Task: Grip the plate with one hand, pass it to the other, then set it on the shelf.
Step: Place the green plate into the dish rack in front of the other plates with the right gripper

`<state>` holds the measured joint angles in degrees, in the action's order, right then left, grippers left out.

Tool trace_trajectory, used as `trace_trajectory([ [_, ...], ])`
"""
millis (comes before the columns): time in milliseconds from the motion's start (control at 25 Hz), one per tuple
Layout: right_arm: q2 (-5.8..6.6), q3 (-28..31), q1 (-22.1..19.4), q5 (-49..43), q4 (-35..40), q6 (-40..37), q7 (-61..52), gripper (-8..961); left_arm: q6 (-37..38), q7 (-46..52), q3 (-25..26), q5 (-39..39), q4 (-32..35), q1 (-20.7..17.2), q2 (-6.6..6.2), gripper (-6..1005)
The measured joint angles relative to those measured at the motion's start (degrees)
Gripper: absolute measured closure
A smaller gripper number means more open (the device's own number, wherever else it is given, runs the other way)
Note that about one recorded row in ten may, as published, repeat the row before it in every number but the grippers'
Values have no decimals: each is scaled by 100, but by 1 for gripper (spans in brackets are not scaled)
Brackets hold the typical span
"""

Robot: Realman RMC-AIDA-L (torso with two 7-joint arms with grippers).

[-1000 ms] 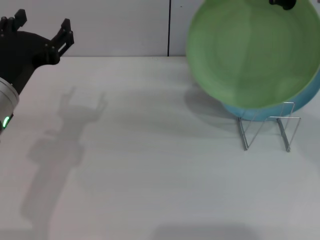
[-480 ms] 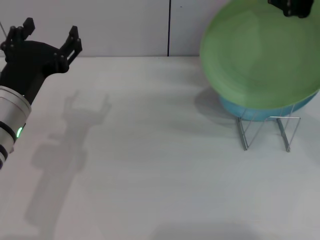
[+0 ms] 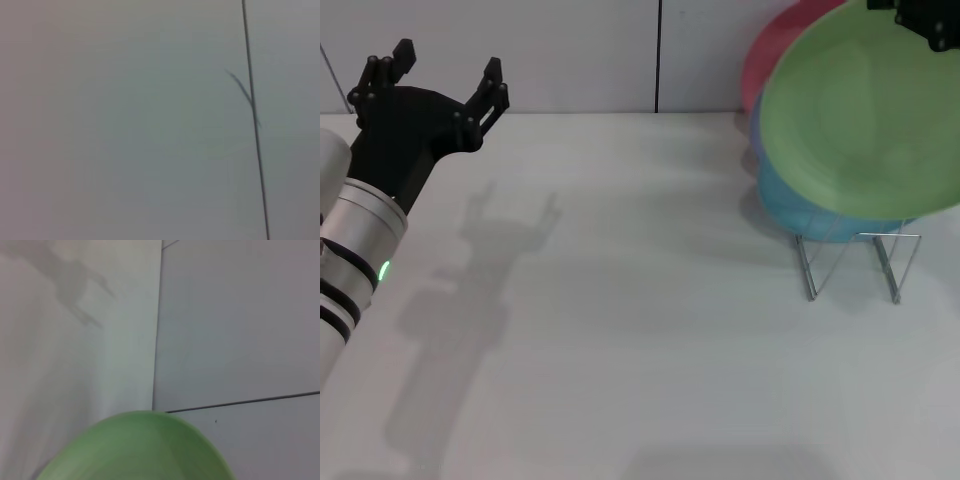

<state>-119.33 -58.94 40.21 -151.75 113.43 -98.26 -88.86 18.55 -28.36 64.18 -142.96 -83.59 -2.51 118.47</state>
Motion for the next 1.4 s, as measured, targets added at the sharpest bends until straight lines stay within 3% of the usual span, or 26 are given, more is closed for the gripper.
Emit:
trace_trajectory([
  [1400, -29, 37, -421, 12, -330, 212, 551, 917, 9, 1, -90, -4, 46, 86, -9, 137],
])
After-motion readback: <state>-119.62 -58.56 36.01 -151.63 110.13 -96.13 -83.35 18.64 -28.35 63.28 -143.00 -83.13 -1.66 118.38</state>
